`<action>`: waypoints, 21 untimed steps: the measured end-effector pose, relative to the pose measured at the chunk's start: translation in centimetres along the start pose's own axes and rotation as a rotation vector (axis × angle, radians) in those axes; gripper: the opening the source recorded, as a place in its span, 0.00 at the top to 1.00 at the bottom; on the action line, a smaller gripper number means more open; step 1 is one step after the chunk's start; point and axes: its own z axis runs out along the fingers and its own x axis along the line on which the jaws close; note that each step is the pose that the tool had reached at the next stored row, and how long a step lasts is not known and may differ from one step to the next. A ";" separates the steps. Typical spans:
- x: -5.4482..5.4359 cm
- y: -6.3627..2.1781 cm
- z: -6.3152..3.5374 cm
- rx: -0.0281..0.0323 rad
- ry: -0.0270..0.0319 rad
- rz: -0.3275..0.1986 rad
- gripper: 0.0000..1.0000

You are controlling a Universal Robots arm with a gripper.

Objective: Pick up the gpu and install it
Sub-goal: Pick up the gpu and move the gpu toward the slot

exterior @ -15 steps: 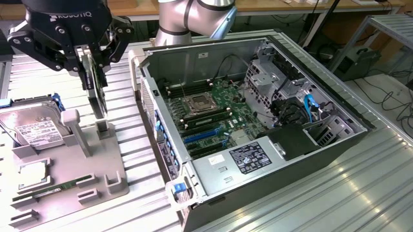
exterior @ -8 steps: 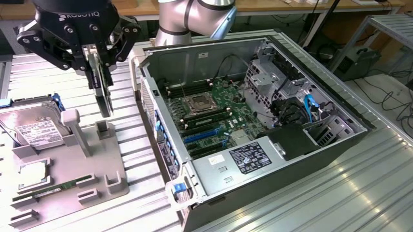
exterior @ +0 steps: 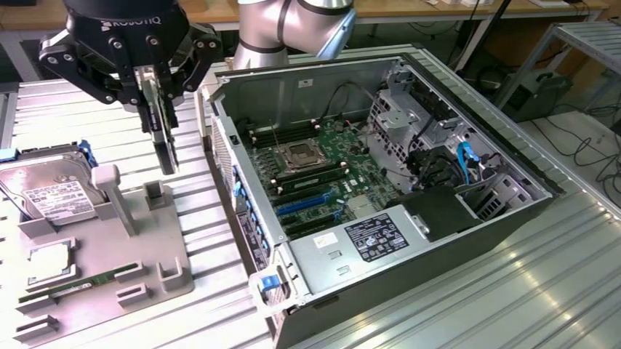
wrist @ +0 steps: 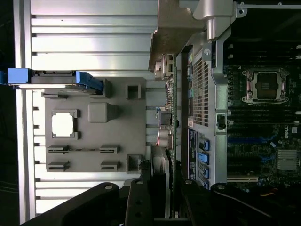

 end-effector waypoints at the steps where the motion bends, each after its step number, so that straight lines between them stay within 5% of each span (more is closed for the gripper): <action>1: -0.1 0.00 0.00 0.0000 0.0000 0.000 0.73; 21: -2.2 0.01 0.05 0.0000 0.0000 0.000 0.73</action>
